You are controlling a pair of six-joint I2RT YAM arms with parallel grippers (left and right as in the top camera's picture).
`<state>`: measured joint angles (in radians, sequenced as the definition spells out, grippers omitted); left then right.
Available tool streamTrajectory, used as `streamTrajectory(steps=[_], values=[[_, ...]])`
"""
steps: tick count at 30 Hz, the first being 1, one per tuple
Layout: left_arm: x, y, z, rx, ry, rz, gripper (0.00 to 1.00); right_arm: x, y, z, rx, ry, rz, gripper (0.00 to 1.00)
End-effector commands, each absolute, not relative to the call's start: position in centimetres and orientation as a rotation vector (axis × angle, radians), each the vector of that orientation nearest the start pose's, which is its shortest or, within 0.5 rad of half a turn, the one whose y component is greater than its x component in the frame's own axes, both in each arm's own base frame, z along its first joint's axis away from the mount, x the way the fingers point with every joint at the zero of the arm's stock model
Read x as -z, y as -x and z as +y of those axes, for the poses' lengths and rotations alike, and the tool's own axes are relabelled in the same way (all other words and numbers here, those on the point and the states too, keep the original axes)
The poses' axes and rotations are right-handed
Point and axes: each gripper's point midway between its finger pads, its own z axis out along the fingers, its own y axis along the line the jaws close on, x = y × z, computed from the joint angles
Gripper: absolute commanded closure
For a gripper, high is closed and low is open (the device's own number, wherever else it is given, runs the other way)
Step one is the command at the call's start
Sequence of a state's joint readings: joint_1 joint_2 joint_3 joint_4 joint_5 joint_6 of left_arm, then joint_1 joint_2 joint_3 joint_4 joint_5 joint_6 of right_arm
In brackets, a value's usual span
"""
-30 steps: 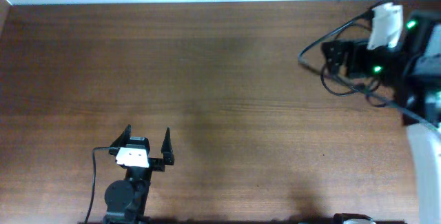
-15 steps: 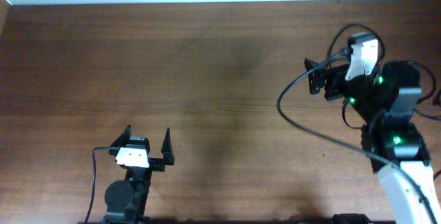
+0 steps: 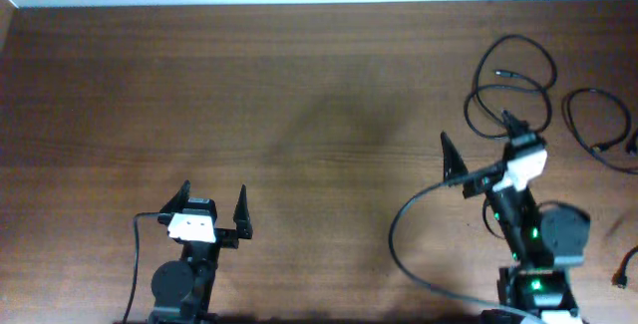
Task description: Untangle cables
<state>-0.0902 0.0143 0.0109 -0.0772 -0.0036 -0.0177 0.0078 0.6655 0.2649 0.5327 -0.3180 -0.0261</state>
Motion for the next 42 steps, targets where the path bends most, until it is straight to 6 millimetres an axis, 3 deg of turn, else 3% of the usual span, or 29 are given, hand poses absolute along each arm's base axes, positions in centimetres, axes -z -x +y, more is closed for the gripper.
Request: streamTrajectory(steps=[1, 8, 15, 24, 38, 42], values=[[-15.6, -24.5, -2.3, 0.073, -0.079, 1.649, 0.01, -25.7, -27.7, 5.7, -0.214, 0.287, 1.358, 0.01], [-15.6, -24.5, -2.3, 0.073, -0.079, 1.649, 0.01, -24.0, -25.3, 5.7, -0.211, 0.287, 1.289, 0.01], [-15.6, -24.5, -2.3, 0.073, -0.079, 1.649, 0.01, -24.9, -24.7, 5.3, -0.186, 0.266, 1.254, 0.01], [-15.6, -24.5, -2.3, 0.073, -0.079, 1.649, 0.01, -21.0, -25.4, 5.5, -0.221, 0.267, 1.421, 0.01], [-15.6, -24.5, -2.3, 0.073, -0.079, 1.649, 0.01, -17.3, -24.1, 5.4, -0.239, 0.252, 1.565, 0.01], [-15.6, -24.5, -2.3, 0.073, -0.079, 1.649, 0.01, -16.1, -24.2, 3.8, -0.254, 0.079, 1.631, 0.01]])
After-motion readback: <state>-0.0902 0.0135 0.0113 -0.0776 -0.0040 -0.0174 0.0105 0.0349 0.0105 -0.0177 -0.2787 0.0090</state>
